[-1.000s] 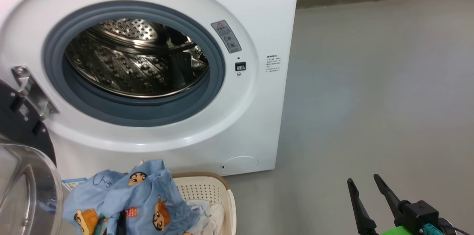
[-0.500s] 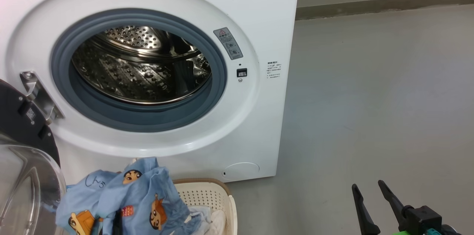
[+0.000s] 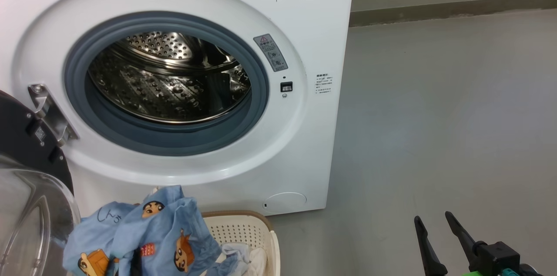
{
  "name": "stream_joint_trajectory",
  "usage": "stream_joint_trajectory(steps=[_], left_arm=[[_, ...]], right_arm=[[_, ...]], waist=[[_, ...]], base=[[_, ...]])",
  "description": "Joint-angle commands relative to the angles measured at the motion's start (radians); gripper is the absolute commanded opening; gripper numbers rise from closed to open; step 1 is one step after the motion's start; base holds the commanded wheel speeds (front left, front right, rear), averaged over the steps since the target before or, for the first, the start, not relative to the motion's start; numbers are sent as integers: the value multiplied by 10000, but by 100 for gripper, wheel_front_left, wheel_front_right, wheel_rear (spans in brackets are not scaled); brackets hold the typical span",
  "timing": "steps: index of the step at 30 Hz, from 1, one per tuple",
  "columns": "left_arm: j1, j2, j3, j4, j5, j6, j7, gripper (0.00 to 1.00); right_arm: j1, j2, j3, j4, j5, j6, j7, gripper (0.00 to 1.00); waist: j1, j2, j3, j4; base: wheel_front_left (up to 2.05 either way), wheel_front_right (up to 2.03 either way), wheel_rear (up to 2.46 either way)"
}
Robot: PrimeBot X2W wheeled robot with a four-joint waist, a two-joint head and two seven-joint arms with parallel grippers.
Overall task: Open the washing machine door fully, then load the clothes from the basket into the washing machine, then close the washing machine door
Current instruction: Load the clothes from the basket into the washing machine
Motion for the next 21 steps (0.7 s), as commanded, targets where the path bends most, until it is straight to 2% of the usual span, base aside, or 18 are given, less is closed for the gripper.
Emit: stream_joint_trajectory(steps=[1, 21], left_arm=[[-246, -3, 391, -297, 157, -25, -66, 0], [-193, -95, 444, -219, 190, -147, -66, 0]], right_arm=[[-154, -86, 205, -243, -67, 16, -48, 100], [-182, -58, 276, -222, -2, 16, -48, 100]], waist=[[0, 0, -4, 10], [0, 0, 8, -35]], base=[[0, 0, 0], [0, 0, 0]])
